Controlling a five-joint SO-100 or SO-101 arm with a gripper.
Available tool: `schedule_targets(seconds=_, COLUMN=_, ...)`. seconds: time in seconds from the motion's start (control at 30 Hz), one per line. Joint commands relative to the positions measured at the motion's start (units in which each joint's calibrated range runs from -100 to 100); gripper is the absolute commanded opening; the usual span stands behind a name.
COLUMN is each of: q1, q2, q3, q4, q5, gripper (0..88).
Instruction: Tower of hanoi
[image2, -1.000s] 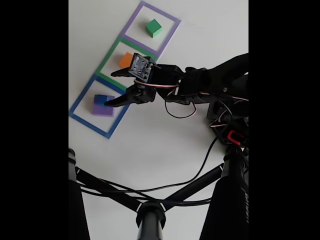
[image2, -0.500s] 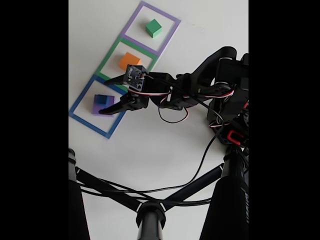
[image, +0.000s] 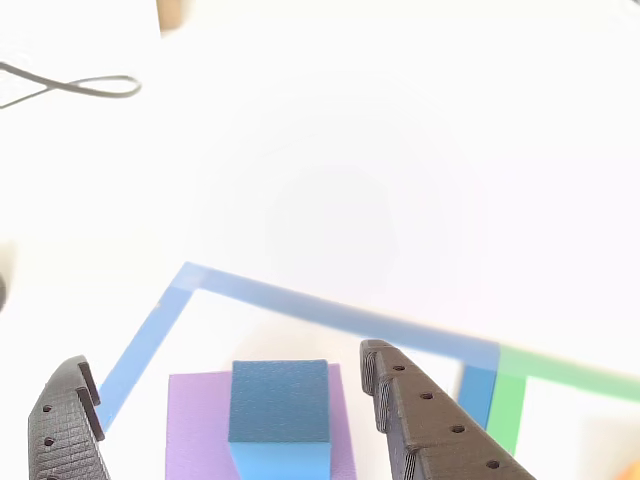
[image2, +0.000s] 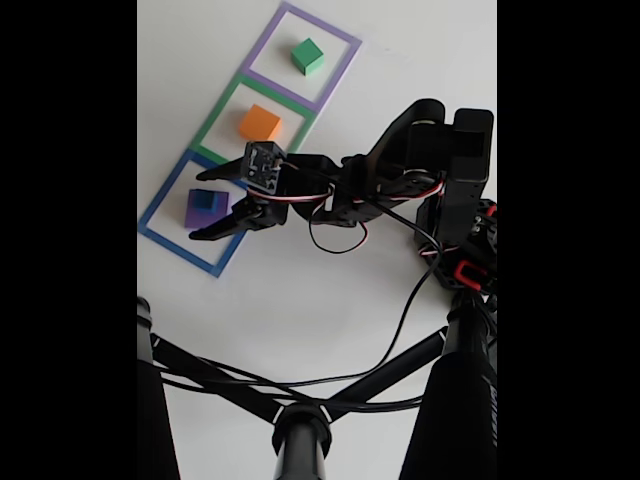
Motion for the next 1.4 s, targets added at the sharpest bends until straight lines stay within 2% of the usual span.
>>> schedule_targets(seconds=0.0, q1=-0.83, q2=0.45, q3=-0.51, q4=-2.37, q5=0.0, gripper=29.6)
schedule_targets(seconds=0.83, q1=-0.74, q2=2.55, q3=1.31, q4=-5.29, q5=0.0, gripper=28.6)
schedule_targets(seconds=1.37, q1=-0.64, q2=3.03, q3=1.4, q4=-5.29, q5=0.0, gripper=17.4)
